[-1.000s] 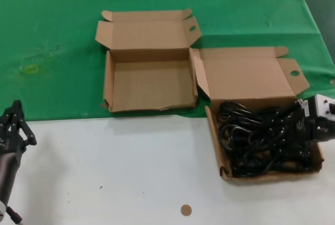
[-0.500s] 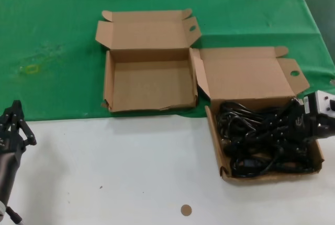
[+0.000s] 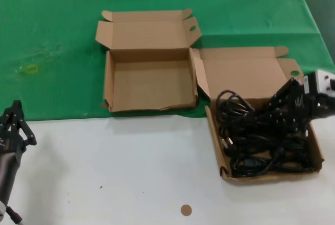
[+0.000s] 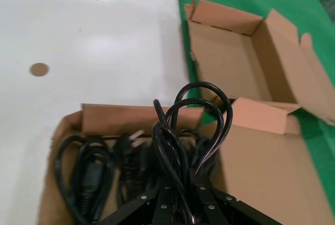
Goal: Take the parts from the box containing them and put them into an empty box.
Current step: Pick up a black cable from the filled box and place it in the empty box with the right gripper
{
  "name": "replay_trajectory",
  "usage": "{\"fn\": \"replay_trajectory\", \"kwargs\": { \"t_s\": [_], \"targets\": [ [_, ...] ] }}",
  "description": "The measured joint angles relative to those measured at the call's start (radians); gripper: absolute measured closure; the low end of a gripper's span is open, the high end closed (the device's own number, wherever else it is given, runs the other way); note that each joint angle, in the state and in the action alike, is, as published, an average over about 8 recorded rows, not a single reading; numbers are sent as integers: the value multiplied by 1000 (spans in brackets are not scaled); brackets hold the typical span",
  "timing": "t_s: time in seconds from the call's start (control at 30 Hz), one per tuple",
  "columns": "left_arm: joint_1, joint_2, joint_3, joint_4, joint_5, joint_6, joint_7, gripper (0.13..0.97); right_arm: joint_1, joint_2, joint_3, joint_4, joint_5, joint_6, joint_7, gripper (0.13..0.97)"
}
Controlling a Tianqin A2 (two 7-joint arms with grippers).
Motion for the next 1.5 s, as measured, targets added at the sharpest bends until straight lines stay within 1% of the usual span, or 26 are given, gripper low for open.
{"fn": "replay_trajectory", "kwargs": {
  "t_s": [0.23,0.63,1.1,1.33,1.5],
  "targets": [
    [0,0,0,0,0,0,0,953,110,-71,-25,-76,-50,3,-13,916],
    [0,0,0,0,0,0,0,953,292,-269,-91,-268,-133,52,-51,917],
    [0,0,0,0,0,0,0,953,468,-542,-147,-578,-179,155,-143,917],
    [0,0,0,0,0,0,0,953,548,-660,-141,-774,-168,216,-234,918],
    [0,0,0,0,0,0,0,953,593,-720,-120,-909,-147,254,-312,918]
  ]
}}
